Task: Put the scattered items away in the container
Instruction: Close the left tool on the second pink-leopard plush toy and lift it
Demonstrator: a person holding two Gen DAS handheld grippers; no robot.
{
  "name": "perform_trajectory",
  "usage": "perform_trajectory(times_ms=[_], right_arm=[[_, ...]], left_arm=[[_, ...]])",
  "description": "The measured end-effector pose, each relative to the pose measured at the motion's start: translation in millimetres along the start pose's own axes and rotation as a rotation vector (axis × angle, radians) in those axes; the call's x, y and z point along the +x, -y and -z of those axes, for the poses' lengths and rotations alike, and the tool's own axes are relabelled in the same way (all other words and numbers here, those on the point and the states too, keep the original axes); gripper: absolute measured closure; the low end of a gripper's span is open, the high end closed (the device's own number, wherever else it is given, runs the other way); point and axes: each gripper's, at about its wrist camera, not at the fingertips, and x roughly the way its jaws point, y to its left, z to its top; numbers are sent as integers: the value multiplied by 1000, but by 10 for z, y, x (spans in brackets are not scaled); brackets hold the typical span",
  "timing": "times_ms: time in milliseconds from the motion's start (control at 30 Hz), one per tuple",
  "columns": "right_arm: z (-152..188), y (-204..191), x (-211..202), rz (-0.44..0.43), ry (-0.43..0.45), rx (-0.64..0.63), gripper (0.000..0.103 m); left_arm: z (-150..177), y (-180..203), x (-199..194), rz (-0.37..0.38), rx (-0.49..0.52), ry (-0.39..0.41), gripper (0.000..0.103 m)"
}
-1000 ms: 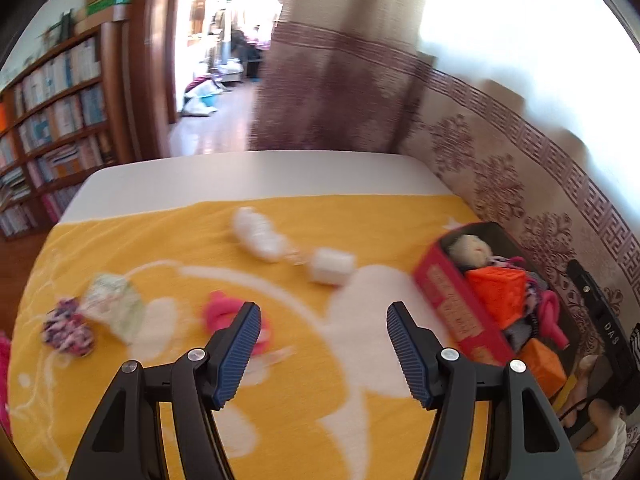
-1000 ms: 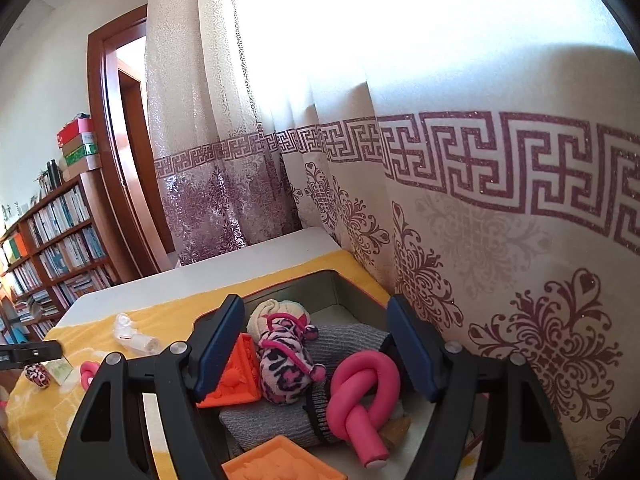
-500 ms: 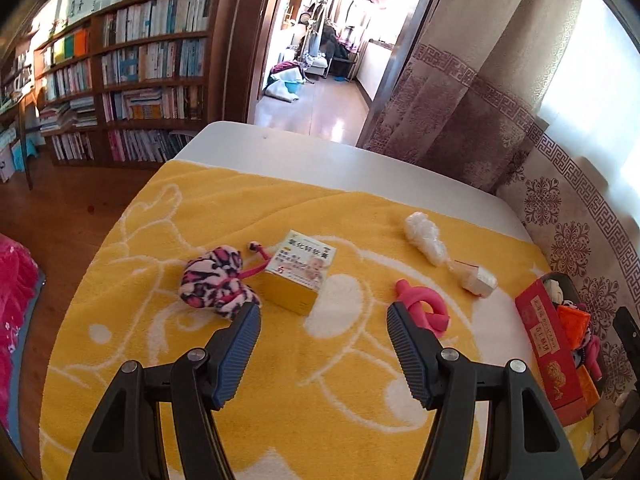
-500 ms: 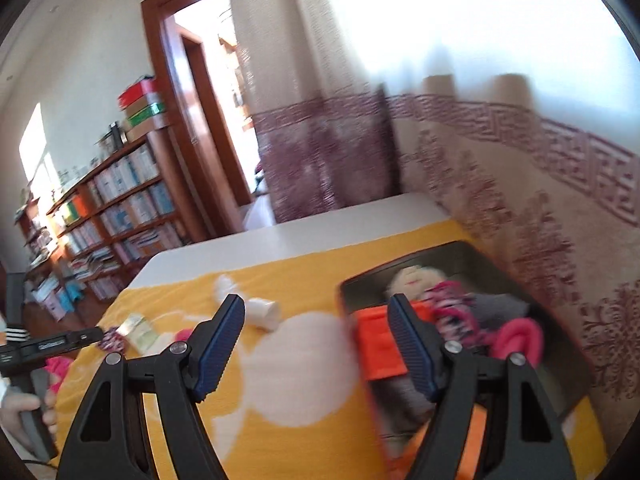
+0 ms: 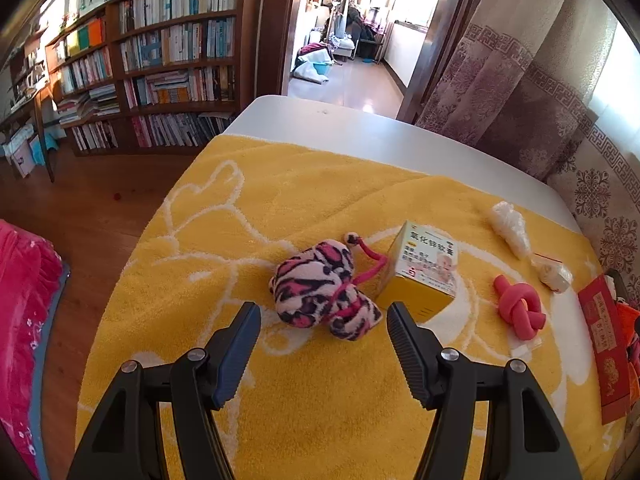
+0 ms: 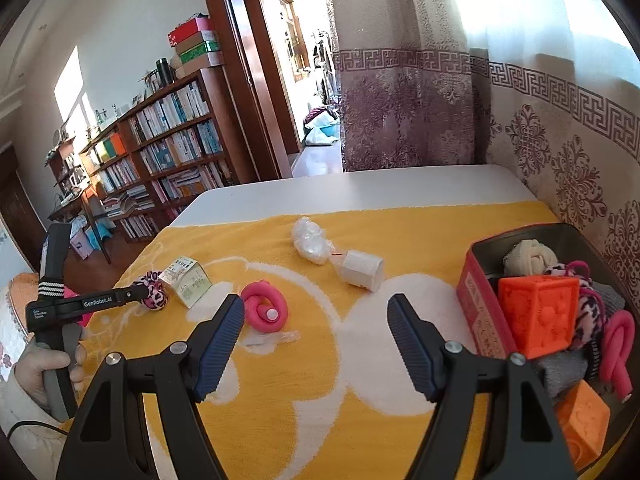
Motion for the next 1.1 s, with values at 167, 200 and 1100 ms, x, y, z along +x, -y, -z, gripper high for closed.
perform_trajectory(times_ms=[167,200,1100], right_arm=[[32,-58,166,-5,-39,-10,26],[37,-66,208,-6,-47,-11,26],[65,-435,1044,-60,-211,-182,26]], left_arm=[[-31,-72,165,33,-53,-13,36],[-32,-83,200,40,-65,-15,36],[-3,-8,-328,74,-45,136,54]])
